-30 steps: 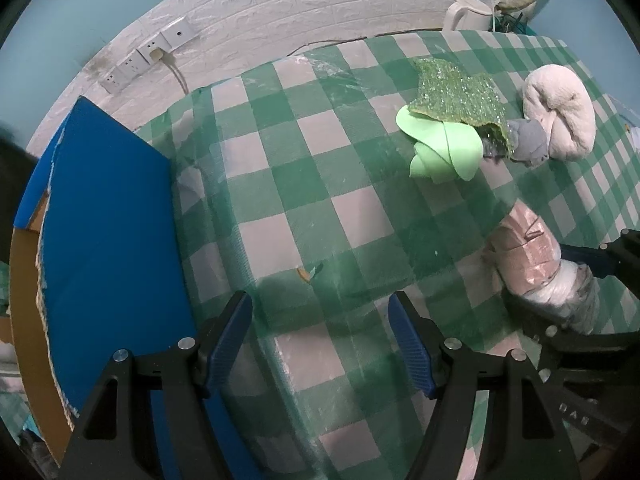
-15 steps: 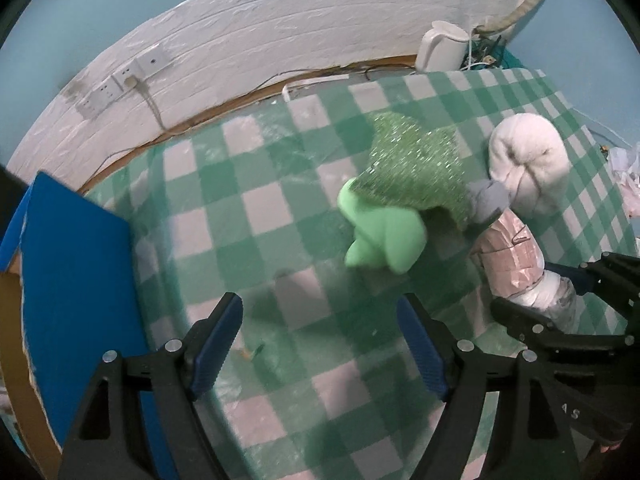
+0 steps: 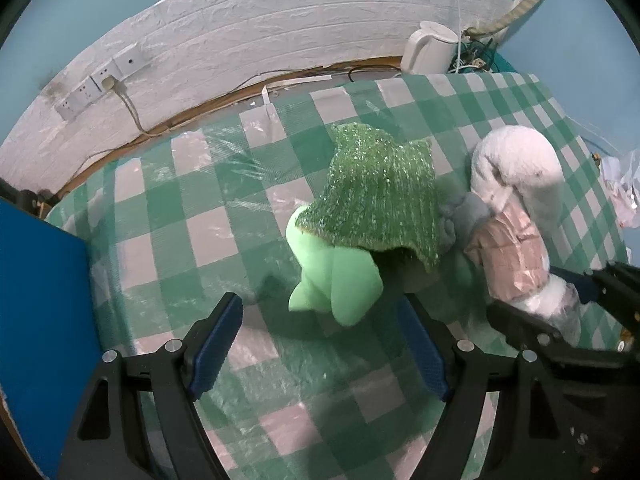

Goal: Organize soft objects
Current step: 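Grasp the light green foam piece with the left tool while the right tool holds the bundle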

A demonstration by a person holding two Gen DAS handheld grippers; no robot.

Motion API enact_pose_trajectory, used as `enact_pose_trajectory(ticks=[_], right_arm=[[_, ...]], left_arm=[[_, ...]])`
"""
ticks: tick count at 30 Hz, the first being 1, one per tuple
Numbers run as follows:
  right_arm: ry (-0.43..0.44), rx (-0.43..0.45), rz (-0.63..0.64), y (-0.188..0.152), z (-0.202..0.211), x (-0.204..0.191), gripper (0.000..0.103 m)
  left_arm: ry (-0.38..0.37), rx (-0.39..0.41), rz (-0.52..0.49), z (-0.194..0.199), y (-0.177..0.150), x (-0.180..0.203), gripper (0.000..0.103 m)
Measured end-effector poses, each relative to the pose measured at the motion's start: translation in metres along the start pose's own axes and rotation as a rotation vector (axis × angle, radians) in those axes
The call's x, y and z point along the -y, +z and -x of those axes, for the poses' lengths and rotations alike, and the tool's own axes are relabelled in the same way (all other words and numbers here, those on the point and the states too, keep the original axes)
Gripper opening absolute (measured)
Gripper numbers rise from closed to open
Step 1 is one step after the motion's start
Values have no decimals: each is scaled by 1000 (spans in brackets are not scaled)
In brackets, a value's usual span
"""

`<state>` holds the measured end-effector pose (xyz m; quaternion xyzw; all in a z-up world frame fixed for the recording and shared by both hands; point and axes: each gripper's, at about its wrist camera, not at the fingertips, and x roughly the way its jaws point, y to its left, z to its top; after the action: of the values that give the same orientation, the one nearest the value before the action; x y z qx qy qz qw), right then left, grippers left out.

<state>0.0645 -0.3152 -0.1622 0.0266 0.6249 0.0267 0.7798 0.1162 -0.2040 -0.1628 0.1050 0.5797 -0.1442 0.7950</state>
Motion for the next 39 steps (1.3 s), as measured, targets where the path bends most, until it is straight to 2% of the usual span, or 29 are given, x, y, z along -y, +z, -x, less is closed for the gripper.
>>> enact_pose_trajectory(ticks=[8, 11, 12, 13, 15, 19, 27, 39], right_arm=[[11, 9, -5, 4, 8, 3, 50], [15, 12, -5, 4, 10, 3, 50], [17, 13, -5, 5, 10, 4, 50], [18, 14, -3, 5, 10, 4, 50], [19, 14, -2, 5, 9, 6, 50], [14, 7, -6, 5, 8, 8, 50], [21, 21, 6, 9, 13, 2, 50], [35, 32, 48, 10, 21, -20, 50]], left_arm=[[-35, -16, 83, -18, 12, -9, 81], [-64, -8, 125, -22, 15, -15, 78], [-72, 3, 140, -22, 15, -16, 67], [-83, 14, 155, -21, 16, -18, 51], [-112, 33, 184, -20, 17, -23, 31], [-130, 7, 168, -24, 15, -24, 25], [-94, 21, 113, -15, 2, -20, 24], [-84, 3, 136, 9, -32, -43, 24]])
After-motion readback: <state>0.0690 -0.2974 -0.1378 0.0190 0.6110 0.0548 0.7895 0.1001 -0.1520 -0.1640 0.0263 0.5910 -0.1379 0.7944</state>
